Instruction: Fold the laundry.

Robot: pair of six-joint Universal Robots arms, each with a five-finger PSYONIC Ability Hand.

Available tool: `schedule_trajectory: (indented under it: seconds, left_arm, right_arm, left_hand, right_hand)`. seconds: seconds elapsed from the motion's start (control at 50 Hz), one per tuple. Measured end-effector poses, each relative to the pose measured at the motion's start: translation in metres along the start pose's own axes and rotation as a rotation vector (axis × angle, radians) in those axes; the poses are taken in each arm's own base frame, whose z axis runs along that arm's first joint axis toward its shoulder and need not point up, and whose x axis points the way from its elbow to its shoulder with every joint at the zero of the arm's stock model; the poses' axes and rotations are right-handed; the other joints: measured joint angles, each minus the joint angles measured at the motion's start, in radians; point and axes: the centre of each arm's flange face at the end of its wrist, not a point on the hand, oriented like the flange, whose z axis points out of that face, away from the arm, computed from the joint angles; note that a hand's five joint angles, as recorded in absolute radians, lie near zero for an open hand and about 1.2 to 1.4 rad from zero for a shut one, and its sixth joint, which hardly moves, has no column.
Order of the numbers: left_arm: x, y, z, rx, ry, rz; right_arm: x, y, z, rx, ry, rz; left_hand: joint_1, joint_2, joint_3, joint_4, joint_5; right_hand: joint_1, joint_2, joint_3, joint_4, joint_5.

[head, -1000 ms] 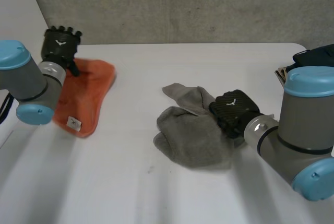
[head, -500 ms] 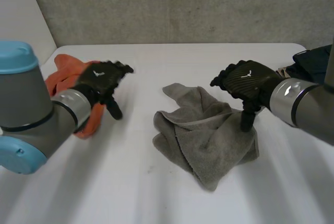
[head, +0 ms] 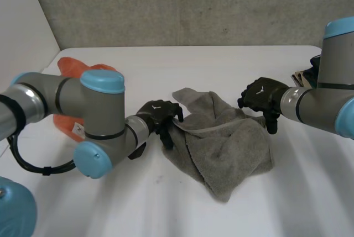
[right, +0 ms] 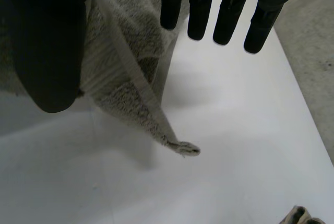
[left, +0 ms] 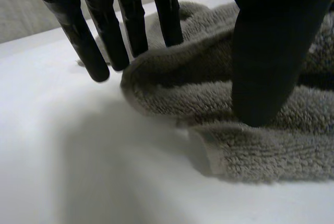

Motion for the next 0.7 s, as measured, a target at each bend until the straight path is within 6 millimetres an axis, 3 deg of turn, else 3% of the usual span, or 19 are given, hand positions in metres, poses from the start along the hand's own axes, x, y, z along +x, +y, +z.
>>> schedule_trajectory:
  seconds: [0.06,0.08,0.14,0.16,0.28,0.36,0.38,0.48,0.52,0.6,0.7]
  left_arm:
    - [0.002,0.002,0.002,-0.005,0.004,0.009]
    - [0.004,0.004,0.004,-0.008,0.007,0.019]
    - [0.007,0.007,0.007,-0.007,0.007,0.036]
    - [0.007,0.007,0.008,-0.001,0.002,0.044]
    - [-0.001,-0.016,0.017,0.122,-0.089,0.124]
    - [-0.020,-0.085,0.012,0.403,-0.260,0.215]
    - [-0.024,-0.112,0.005,0.514,-0.307,0.233]
    - [-0.027,-0.207,-0.041,0.942,-0.414,0.274]
    - [-0.023,-0.228,-0.059,1.050,-0.419,0.287]
    - [-0.012,-0.244,-0.083,1.139,-0.403,0.311]
    - [-0.004,-0.214,-0.086,1.024,-0.393,0.320]
  right_arm:
    - [-0.002,0.004,0.003,-0.003,-0.012,-0.009]
    - [-0.005,0.007,0.007,-0.003,-0.025,-0.011]
    - [-0.010,0.011,0.013,0.010,-0.038,0.000]
    - [-0.009,0.011,0.015,0.020,-0.031,0.005]
    - [0.016,-0.002,0.027,0.156,0.132,0.047]
    - [0.069,-0.040,0.023,0.410,0.413,0.098]
    - [0.082,-0.050,0.018,0.480,0.479,0.110]
    - [0.140,-0.104,-0.026,0.889,0.768,0.151]
    - [0.152,-0.117,-0.041,1.004,0.823,0.155]
    - [0.162,-0.131,-0.060,1.131,0.864,0.155]
    - [0.159,-0.125,-0.053,1.081,0.827,0.177]
  left_hand:
    - [0.062,0.058,0.058,0.063,0.061]
    - [0.279,0.259,0.256,0.261,0.255]
    - [0.426,0.417,0.395,0.402,0.395]
    - [0.622,0.616,0.607,0.618,0.607]
    - [0.625,0.666,0.660,0.672,0.630]
    - [0.625,0.667,0.660,0.673,0.630]
    - [0.625,0.668,0.660,0.673,0.630]
    - [0.625,0.668,0.660,0.673,0.630]
    - [0.625,0.668,0.660,0.673,0.630]
    - [0.625,0.668,0.660,0.673,0.630]
    - [0.625,0.669,0.661,0.673,0.630]
  right_hand:
    - [0.052,0.053,0.044,0.046,0.045]
    - [0.205,0.196,0.184,0.187,0.182]
    - [0.663,0.675,0.649,0.637,0.628]
    - [0.716,0.721,0.694,0.696,0.688]
    - [0.749,0.798,0.792,0.801,0.763]
    - [0.749,0.798,0.793,0.802,0.763]
    - [0.749,0.798,0.793,0.803,0.763]
    - [0.749,0.798,0.795,0.805,0.763]
    - [0.749,0.798,0.795,0.805,0.763]
    - [0.749,0.798,0.795,0.805,0.771]
    - [0.749,0.798,0.795,0.805,0.772]
